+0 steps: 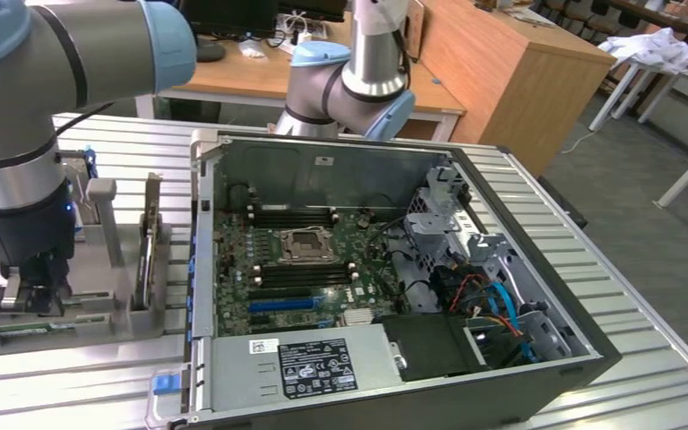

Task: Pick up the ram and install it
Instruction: 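Pick up the ram and move it above insertion slot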

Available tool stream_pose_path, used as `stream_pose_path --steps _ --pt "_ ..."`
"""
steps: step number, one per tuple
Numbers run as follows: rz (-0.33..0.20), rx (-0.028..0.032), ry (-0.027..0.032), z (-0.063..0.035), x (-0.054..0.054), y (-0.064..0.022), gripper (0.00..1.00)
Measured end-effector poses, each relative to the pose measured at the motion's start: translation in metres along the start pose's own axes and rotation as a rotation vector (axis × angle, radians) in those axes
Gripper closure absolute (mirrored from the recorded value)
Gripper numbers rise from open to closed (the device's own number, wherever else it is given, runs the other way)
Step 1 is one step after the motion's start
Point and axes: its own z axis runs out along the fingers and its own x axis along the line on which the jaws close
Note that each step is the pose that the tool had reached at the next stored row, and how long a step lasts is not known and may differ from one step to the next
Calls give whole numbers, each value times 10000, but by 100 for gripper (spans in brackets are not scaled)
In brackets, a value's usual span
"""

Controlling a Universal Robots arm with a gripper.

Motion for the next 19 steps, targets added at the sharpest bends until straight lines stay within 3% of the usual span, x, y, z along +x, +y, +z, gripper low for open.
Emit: stream_pose_path --steps 12,19 --pt "-220 -7 9 194 10 -9 70" --pt "-299 -8 12 214 10 -11 70"
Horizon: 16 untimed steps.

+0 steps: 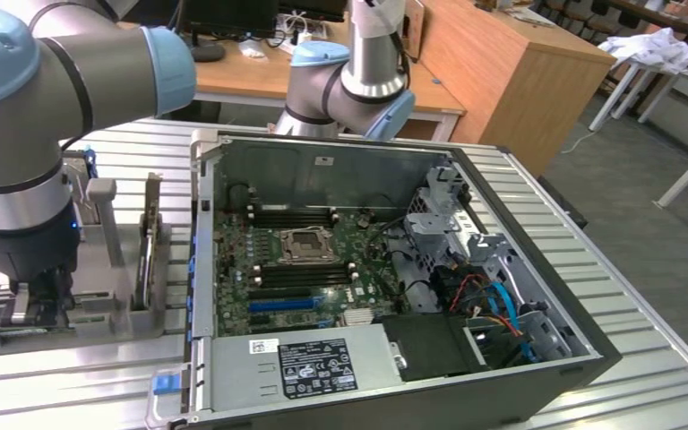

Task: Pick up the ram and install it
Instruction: 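Pick up the ram and move it above insertion slot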

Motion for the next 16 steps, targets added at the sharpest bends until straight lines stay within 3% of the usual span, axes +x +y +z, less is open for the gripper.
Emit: stream_pose_path --steps 6,16 --pt "-374 -15 20 10 1 0 70" --pt "-412 -15 20 59 2 -2 70"
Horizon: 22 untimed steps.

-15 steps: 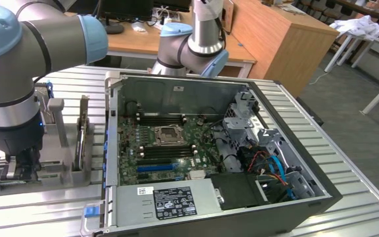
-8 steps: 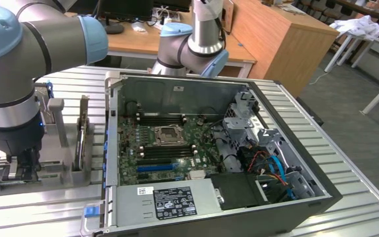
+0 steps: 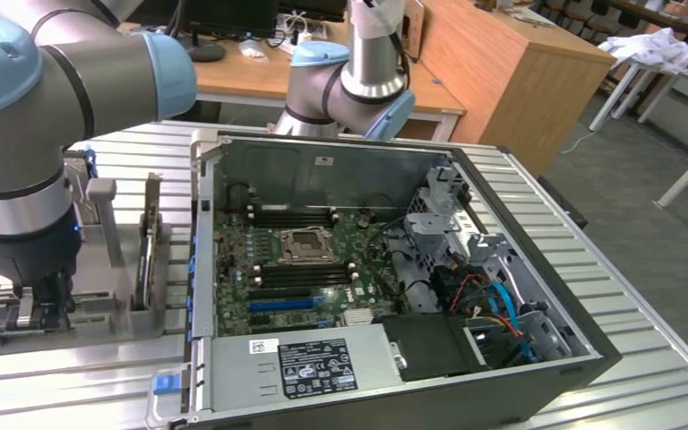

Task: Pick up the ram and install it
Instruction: 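Pick up the ram and move it above insertion slot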

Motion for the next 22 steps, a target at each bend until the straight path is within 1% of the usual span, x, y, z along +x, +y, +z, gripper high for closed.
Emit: stream_pose_path --steps 3,11,16,17,22 --pt "-1 -4 3 3 1 0 70" --pt "-3 -1 2 49 2 -2 70" --pt "-3 -1 1 50 2 -2 70" --pt "-3 -1 1 50 2 -2 79" --pt "-4 -1 1 51 2 -2 79"
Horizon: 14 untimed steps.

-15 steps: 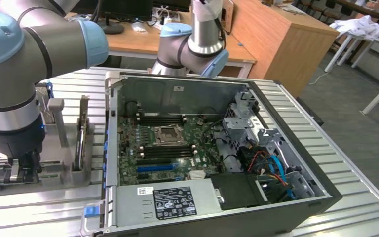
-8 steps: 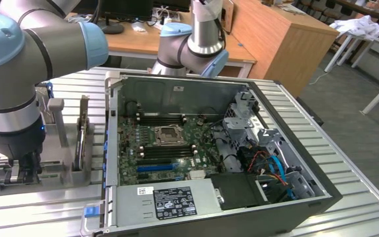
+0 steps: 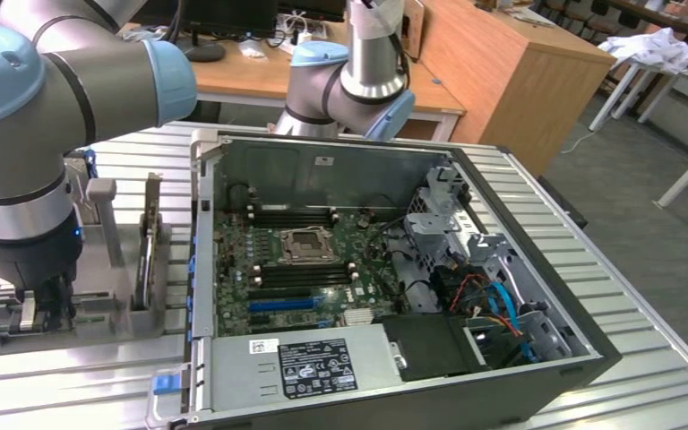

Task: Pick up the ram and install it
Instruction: 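Pick up the ram and move it above insertion slot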

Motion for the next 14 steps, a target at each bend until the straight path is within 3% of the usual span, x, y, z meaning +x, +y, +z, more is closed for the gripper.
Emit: stream_pose_path --steps 14 --pt "-10 0 0 -1 6 0 79"
